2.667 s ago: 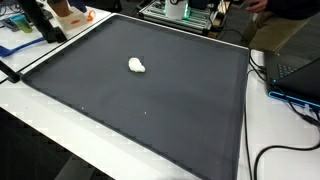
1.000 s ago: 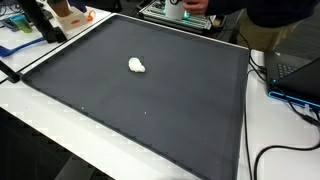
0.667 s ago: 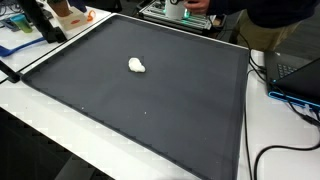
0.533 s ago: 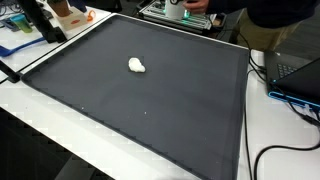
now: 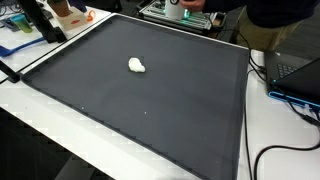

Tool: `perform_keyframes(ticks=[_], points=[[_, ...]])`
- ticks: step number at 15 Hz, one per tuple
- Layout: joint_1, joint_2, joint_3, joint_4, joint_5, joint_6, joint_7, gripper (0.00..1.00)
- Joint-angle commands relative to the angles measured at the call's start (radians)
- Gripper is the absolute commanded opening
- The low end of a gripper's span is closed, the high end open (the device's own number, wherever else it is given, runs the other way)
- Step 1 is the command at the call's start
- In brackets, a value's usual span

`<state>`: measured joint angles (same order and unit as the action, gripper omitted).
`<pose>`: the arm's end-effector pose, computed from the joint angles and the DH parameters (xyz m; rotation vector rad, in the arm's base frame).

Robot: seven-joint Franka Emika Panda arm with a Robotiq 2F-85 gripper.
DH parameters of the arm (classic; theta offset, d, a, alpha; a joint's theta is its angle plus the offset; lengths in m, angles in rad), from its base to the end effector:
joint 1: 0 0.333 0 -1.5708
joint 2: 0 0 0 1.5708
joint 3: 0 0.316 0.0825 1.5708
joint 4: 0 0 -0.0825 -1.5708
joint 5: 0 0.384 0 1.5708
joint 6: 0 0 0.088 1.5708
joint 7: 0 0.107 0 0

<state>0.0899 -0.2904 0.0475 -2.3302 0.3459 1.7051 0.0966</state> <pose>0.4106 0.0896 0.4339 -2.8154 0.0966 0.5237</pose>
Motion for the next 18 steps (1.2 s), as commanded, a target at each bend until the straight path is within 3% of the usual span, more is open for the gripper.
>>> perform_keyframes(ticks=[1,3,4,5,6,7,9,12,13,16,17,18], points=[[-0.01,-0.031,0.006,-0.026,0.023,0.012,0.008,0.33],[-0.011,-0.03,0.005,-0.025,0.026,0.008,0.005,0.33],[-0.011,-0.029,0.004,-0.025,0.026,0.008,0.005,0.83],[-0.012,-0.03,0.003,-0.026,0.028,0.009,0.005,0.84],[-0.013,-0.03,0.003,-0.025,0.028,0.009,0.006,0.79],[-0.013,-0.03,0.004,-0.026,0.027,0.01,0.007,0.47],[-0.015,-0.031,0.005,-0.026,0.024,0.011,0.011,0.51],[-0.016,-0.035,0.005,-0.028,0.025,0.016,0.013,0.25],[-0.017,-0.036,0.005,-0.028,0.026,0.016,0.015,0.22],[-0.019,-0.045,0.001,-0.033,0.034,0.016,0.008,0.21],[-0.018,-0.009,0.006,0.001,0.006,-0.002,0.003,0.46],[-0.019,-0.009,0.006,0.001,0.007,-0.002,0.003,0.46]])
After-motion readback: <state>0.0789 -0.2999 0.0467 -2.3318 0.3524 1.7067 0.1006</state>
